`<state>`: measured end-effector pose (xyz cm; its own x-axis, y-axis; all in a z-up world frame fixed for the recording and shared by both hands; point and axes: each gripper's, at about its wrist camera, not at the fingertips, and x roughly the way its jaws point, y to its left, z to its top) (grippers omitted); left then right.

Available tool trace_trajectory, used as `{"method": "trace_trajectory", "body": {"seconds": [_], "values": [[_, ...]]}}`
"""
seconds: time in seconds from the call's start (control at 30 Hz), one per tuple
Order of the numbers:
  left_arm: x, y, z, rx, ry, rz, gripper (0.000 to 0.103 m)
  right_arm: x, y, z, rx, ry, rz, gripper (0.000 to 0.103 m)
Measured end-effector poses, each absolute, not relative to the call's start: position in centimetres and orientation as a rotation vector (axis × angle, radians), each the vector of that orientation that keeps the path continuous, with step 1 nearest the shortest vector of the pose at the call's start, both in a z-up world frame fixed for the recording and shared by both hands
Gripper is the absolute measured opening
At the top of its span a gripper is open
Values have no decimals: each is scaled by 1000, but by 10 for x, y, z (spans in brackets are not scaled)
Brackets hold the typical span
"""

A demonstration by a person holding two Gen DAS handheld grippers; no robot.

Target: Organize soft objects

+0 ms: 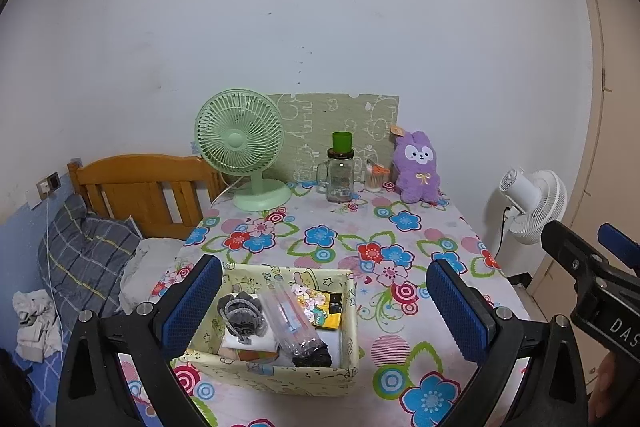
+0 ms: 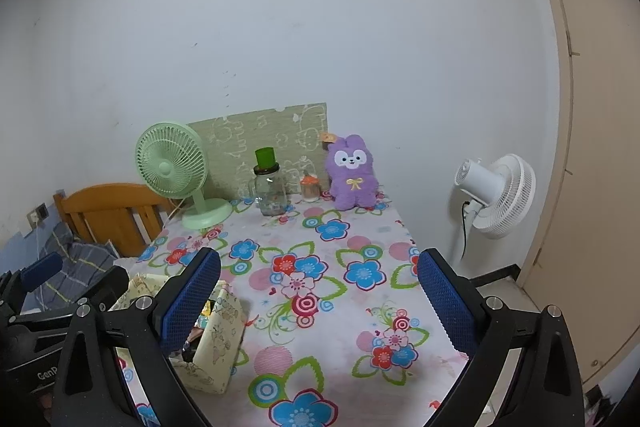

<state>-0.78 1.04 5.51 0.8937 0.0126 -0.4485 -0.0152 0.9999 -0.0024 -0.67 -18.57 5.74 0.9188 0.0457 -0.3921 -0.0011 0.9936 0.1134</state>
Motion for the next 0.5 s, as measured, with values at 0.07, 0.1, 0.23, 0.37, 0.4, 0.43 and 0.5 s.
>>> {"method": "trace_trajectory", "body": {"seconds": [0.07, 0.1, 0.23, 0.37, 0.4, 0.43, 0.5], "values": [[-8, 11, 55, -10, 465, 12, 103, -7, -183, 57, 109, 406, 26, 100], [-8, 12, 55, -11, 464, 10, 103, -7, -183, 57, 107, 408, 26, 100], [-6, 12, 55, -11, 465, 8, 103, -7, -181, 57, 106, 410, 26, 100], [-6, 12, 55, -11, 464, 9, 103, -7, -181, 57, 106, 407, 27, 100], [-6, 12, 55, -10, 464, 9, 103, -7, -181, 57, 107, 408, 28, 100], [-6, 12, 55, -11, 465, 9, 103, -7, -181, 56, 107, 409, 29, 100], [-6, 12, 55, -11, 465, 9, 103, -7, -181, 56, 107, 410, 28, 100]]}}
